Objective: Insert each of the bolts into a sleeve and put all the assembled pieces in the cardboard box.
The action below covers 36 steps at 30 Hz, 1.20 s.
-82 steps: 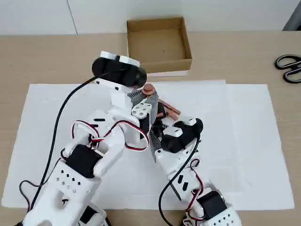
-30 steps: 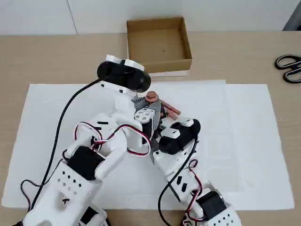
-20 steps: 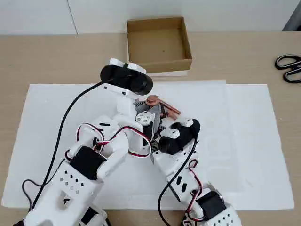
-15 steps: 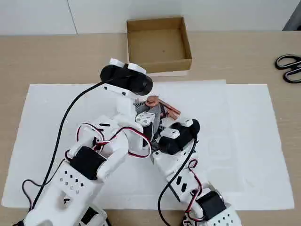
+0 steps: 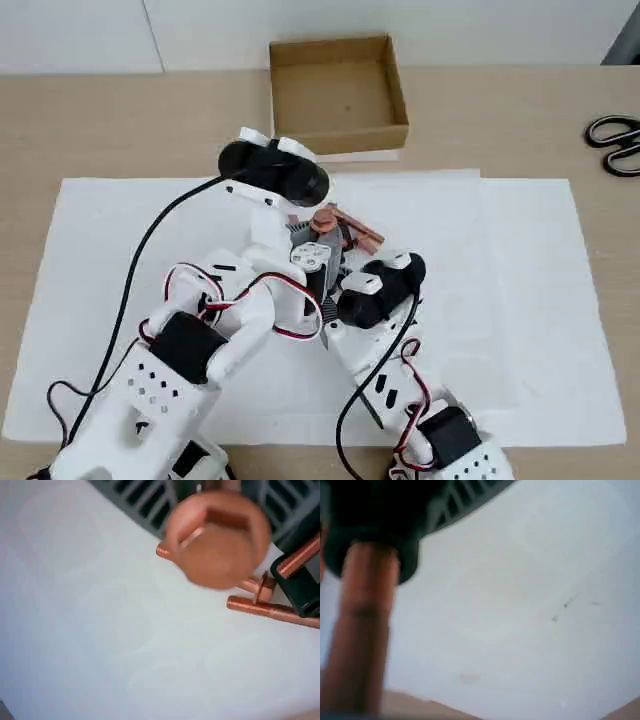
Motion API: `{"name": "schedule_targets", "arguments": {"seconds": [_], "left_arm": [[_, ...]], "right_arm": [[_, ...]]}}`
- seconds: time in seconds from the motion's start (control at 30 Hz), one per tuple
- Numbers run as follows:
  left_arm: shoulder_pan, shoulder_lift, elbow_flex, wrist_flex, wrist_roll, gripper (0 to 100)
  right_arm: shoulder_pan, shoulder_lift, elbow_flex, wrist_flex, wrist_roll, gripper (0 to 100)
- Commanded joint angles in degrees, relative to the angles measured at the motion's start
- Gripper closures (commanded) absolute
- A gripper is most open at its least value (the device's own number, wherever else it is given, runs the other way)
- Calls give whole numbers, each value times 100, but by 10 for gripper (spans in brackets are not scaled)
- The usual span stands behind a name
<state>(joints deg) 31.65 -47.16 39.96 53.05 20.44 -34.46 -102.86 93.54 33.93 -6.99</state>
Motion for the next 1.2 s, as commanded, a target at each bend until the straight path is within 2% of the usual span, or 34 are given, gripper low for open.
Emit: {"name": "schedule_targets", "arguments": {"seconds": [0.0, 0.73, 0.93, 1.17], "left_arm": [[132, 185, -66, 18, -158, 994], [158, 448, -233, 343, -132, 994], [-114, 448, -242, 475, 9, 994], [-123, 448, -233, 571, 9, 994]], "right_arm": [[-13, -57, -70, -154, -35, 995], [-13, -57, -70, -154, -35, 995], [-4, -66, -70, -154, -35, 995], [-4, -66, -70, -154, -35, 995]]}}
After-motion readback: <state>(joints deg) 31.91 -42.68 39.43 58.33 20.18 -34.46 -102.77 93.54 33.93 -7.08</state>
